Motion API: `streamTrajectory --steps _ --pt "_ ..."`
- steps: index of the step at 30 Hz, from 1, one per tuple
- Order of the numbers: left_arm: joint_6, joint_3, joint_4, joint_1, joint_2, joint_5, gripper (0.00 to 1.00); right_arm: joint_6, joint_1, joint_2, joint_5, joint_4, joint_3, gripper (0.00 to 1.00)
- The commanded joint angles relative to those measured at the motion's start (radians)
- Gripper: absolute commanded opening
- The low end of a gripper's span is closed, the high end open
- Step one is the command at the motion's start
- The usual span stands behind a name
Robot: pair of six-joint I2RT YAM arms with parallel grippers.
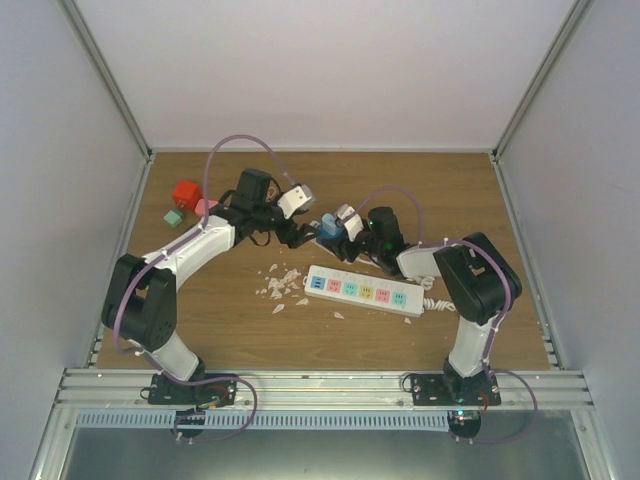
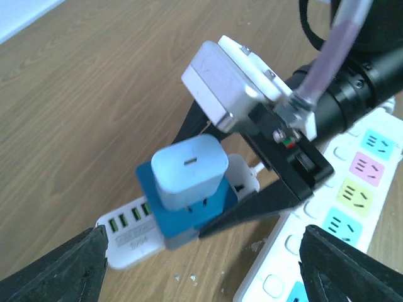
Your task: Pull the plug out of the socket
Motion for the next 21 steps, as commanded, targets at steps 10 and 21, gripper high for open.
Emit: streamTrajectory --steps 10,21 --pt "-0.143 -0.084 0.221 -0.1 0.044 -0.261 0.73 0.077 0.056 0.065 -0.025 0.193 -0.016 0.6" --pt "-0.179 -0.041 0.235 -0.102 0.115 -0.254 0.62 0.072 0.055 0.084 -0.039 0.189 -0.01 0.49"
